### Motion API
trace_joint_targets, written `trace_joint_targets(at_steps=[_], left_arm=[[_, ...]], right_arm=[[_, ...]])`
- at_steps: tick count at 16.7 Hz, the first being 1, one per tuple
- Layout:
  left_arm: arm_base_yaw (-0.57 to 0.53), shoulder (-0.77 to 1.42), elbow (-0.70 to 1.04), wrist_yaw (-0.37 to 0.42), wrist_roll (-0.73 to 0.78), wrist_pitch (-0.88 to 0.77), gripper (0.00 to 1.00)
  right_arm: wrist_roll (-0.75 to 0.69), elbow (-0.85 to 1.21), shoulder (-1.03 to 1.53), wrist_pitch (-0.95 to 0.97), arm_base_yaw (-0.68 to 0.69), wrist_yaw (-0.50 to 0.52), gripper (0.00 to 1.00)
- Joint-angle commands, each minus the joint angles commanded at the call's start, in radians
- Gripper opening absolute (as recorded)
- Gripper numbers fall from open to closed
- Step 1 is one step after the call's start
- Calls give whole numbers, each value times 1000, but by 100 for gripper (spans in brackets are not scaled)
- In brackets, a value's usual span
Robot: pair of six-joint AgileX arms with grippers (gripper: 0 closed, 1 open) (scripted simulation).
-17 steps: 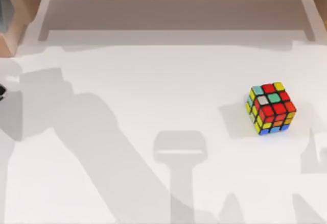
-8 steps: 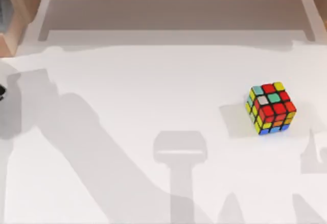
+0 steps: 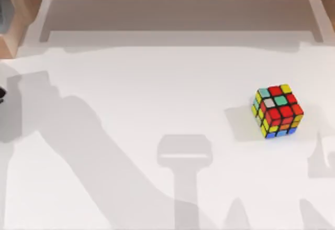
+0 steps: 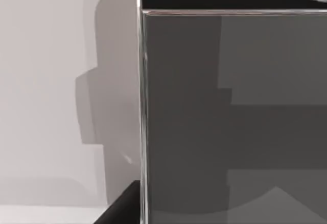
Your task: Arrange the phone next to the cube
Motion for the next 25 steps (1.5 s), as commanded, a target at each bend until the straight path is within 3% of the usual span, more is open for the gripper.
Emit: trace_joint_targets(at_steps=[8,25], left_arm=[[0,0,0,0,0,0,2],[-4,-41,38,7,-4,-74,0]], right_arm=[[0,0,0,0,0,0,100],[0,0,0,0,0,0,100]])
